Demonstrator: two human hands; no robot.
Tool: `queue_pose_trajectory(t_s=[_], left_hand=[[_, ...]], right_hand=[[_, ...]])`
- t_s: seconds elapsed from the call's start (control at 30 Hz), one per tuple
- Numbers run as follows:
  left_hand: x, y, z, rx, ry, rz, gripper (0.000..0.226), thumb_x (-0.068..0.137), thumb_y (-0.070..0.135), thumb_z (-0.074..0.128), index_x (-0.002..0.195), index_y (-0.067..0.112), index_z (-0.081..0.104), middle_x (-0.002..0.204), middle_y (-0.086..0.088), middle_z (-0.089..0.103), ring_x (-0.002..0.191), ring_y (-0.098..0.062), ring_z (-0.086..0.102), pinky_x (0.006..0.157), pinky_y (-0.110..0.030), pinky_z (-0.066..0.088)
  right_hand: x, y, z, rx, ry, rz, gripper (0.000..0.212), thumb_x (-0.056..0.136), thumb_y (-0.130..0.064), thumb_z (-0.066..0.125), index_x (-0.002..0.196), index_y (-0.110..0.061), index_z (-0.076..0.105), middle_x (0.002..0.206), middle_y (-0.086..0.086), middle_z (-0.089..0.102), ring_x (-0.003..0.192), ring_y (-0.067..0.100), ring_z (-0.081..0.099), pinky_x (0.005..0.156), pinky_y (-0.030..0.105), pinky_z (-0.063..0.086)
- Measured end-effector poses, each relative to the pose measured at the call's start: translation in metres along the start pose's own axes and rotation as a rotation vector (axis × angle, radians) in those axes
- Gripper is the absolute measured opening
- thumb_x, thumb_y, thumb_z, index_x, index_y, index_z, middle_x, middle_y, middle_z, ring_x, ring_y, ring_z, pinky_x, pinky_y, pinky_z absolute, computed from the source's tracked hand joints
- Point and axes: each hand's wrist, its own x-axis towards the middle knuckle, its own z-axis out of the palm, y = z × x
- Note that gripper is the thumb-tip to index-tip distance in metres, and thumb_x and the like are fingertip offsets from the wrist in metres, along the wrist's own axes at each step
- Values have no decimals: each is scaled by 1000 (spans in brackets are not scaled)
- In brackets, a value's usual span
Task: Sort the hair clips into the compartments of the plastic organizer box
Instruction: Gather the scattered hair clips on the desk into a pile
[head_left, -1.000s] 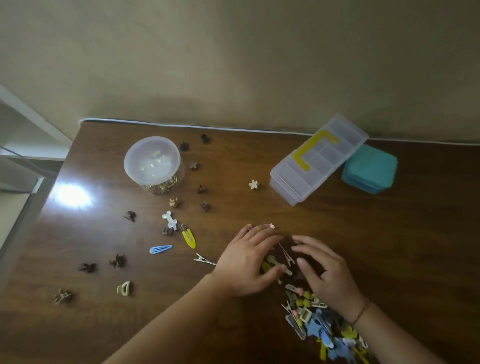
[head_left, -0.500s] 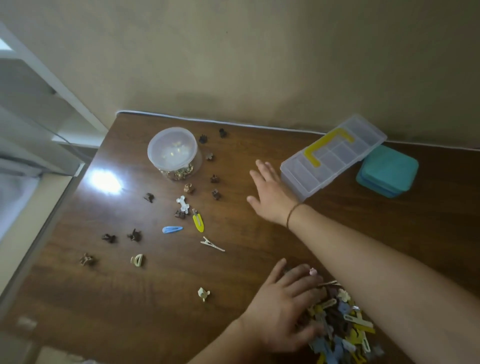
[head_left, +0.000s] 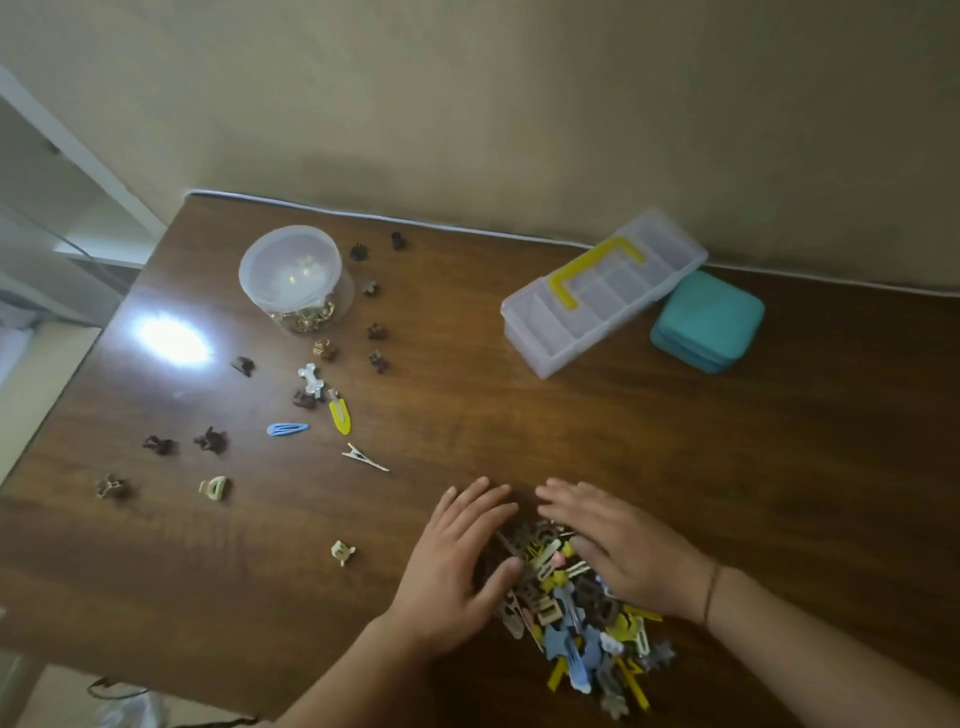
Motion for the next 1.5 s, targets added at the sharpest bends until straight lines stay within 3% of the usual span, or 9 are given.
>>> queue_pose_trajectory(t_s=[0.13,0.27,0.67,0.8,0.93,1.03,1.23,1.37,1.5], left_hand=[[2,16,13,-59,-67,23,54,100,53,47,147,26,43,155,15,38,149,-6,21,123,-41,16],[11,27,13,-91,-90,31,56,100,55,45,147,25,43,155,13,38,149,-5,22,123,-37,18],[10,26,13,-235,-86,-21,53,100,49,51,147,27,43,159,17,30,148,-9,26,116,-44,33],[23,10,-7,-173,68,48,49,98,43,55,139,17,54,157,9,36,147,-15,29,116,-42,32],[53,-24,-60,-35,306,-28,41,94,30,62,132,16,59,153,6,41,145,-16,34,113,-46,35],[87,-57,-104,144,385,-170,49,92,33,62,139,19,54,157,3,36,147,-22,29,118,-46,29],[134,-117,-145,399,129,-299,69,94,61,35,156,40,13,167,5,10,152,-23,10,123,-46,10],[135,-129,-142,385,-2,-252,74,93,63,29,157,26,22,165,3,18,153,-23,6,124,-43,5],[112,-124,-139,335,-67,-122,66,94,54,39,148,16,43,161,-2,30,152,-25,16,123,-45,12]], right_hand=[[-24,3,6,11,127,-12,43,100,-31,41,143,-30,41,157,-14,25,144,-2,18,118,33,24],[-41,15,3,296,394,212,45,98,-38,47,142,-29,44,155,-16,29,143,1,24,114,36,31],[-20,-27,37,175,243,161,63,96,-62,34,147,-25,37,157,-19,20,145,-4,7,120,32,15],[3,-27,22,180,404,107,50,96,-51,45,139,-26,48,153,-18,33,144,7,25,114,29,26],[56,-41,2,210,380,126,53,93,-60,40,140,-34,45,152,-31,25,143,-1,20,111,8,18],[110,-55,-13,198,353,128,50,93,-61,37,139,-41,40,151,-34,22,143,-5,16,112,17,20],[233,-63,-54,83,381,149,51,94,-55,37,142,-38,39,152,-21,30,144,-4,16,113,24,19],[320,-48,-88,-13,376,129,45,93,-27,55,137,-19,52,150,1,43,143,19,29,117,34,21],[389,-30,-109,-170,240,88,43,94,-22,54,137,-23,52,152,1,39,145,19,25,119,38,19]])
